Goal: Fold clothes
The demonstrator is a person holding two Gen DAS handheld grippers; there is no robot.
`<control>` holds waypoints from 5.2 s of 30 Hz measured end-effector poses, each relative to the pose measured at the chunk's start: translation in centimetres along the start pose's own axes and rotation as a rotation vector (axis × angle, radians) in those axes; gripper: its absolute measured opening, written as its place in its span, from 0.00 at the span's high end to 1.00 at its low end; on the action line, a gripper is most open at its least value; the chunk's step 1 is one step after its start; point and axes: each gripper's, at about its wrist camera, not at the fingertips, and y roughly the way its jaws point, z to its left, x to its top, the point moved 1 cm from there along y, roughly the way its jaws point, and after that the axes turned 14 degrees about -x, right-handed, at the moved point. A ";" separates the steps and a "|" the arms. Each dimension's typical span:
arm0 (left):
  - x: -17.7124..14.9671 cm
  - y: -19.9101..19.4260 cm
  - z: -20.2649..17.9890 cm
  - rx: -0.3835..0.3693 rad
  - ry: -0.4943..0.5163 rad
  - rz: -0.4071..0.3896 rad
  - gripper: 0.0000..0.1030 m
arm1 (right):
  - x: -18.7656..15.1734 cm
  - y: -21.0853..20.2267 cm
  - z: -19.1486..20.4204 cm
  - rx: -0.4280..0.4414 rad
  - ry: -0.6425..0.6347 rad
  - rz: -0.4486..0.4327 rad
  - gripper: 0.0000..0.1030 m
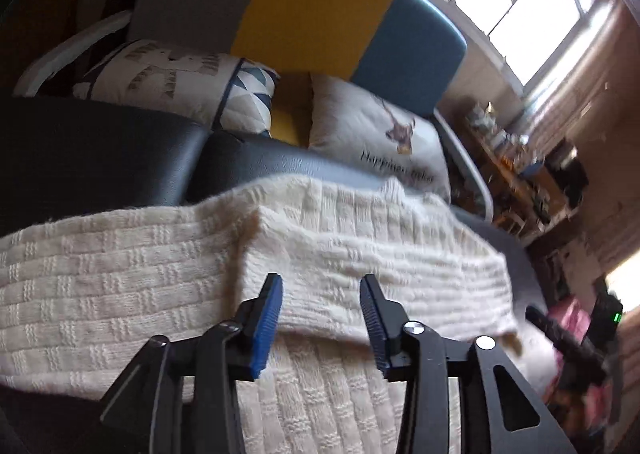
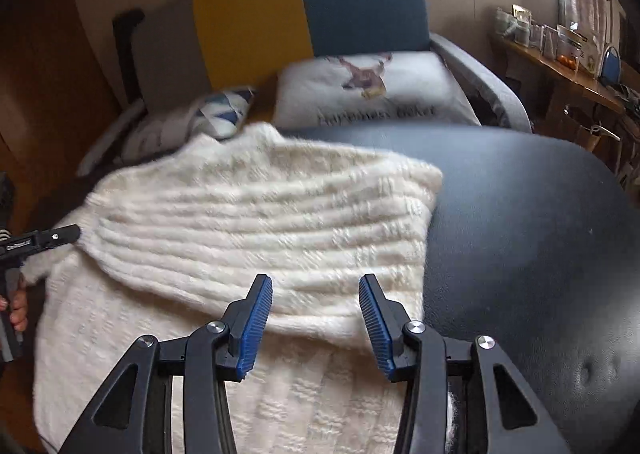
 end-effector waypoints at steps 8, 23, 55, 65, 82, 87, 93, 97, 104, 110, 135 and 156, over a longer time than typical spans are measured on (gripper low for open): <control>2.6 2.8 -5.2 -0.030 0.158 0.064 0.60 | -2.7 0.6 -3.9 0.196 0.224 -0.093 0.54; 6.6 29.6 -23.9 -0.418 0.525 0.684 0.33 | -3.5 0.8 -5.9 0.423 0.337 -0.102 0.54; 5.2 28.5 -26.8 -0.340 0.734 0.463 0.49 | -3.4 1.0 -5.1 0.334 0.305 -0.116 0.54; 3.5 25.9 -20.2 -0.147 0.767 0.596 0.49 | -3.2 1.1 -5.0 0.327 0.303 -0.116 0.54; 3.2 20.4 -15.9 -0.158 0.477 0.314 0.74 | -3.3 0.6 -4.5 0.285 0.275 -0.114 0.54; 4.2 13.5 -10.0 -0.172 0.199 0.192 0.74 | -3.1 0.2 -4.1 0.247 0.249 -0.108 0.54; 1.3 5.5 -2.9 -0.076 0.063 0.089 0.74 | -0.5 -1.6 -0.4 0.139 0.122 -0.140 0.52; -0.1 2.9 0.5 -0.037 0.015 0.053 0.67 | 2.1 -1.4 3.3 0.083 0.019 -0.173 0.52; -1.7 2.4 2.1 0.019 0.002 0.008 0.67 | 2.8 3.6 5.1 -0.115 -0.080 -0.117 0.50; -2.8 0.5 3.1 -0.053 -0.144 -0.074 0.67 | 2.9 2.7 4.9 -0.120 -0.084 -0.092 0.49; -13.7 -28.3 31.0 0.054 -1.016 -0.673 0.47 | -8.4 -5.6 15.7 0.084 -0.232 -0.080 0.46; -3.6 -28.9 21.9 0.021 -0.727 -0.676 0.93 | 4.2 -1.5 19.0 0.081 -0.253 -0.015 0.46</control>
